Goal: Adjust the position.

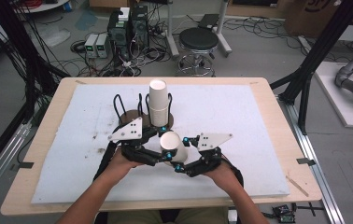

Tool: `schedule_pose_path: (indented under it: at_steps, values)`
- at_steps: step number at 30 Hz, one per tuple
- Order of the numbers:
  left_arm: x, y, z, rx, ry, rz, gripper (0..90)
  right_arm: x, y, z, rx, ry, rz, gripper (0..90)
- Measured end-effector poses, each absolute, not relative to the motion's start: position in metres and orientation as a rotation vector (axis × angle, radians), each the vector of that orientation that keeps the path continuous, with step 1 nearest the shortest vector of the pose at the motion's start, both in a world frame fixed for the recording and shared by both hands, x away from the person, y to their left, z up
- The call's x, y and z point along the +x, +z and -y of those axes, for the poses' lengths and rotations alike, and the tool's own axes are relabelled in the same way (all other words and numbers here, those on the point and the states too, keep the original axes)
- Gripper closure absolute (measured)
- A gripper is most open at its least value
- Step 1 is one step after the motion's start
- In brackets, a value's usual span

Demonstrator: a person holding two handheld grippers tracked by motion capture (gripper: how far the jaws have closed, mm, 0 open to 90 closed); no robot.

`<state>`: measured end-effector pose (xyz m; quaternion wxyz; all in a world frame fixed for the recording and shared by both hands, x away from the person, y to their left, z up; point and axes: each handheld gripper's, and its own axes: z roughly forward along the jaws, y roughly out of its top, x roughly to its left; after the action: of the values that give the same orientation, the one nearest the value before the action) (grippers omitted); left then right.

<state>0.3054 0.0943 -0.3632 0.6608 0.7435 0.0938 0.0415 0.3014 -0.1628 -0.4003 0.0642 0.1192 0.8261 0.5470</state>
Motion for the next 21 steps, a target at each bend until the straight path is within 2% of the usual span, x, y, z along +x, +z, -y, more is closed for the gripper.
schedule_pose_path:
  at_steps: [14,15,16,17,21]
  values:
    - [0.307,-0.370,-0.100,1.723,0.054,-0.250,33.5,0.303,-0.395,0.160,0.354,1.524,-2.610,33.3]
    - [0.306,-0.369,-0.100,1.737,0.055,-0.268,29.9,0.302,-0.395,0.159,0.355,1.512,-2.621,33.4]
    - [0.307,-0.369,-0.101,1.748,0.034,-0.293,20.5,0.302,-0.394,0.159,0.342,1.503,-2.631,33.5]
    - [0.307,-0.369,-0.101,1.748,0.034,-0.293,18.0,0.302,-0.394,0.159,0.342,1.503,-2.631,33.5]
    - [0.307,-0.367,-0.108,1.753,0.039,-0.292,16.0,0.303,-0.393,0.161,0.331,1.480,-2.638,33.4]
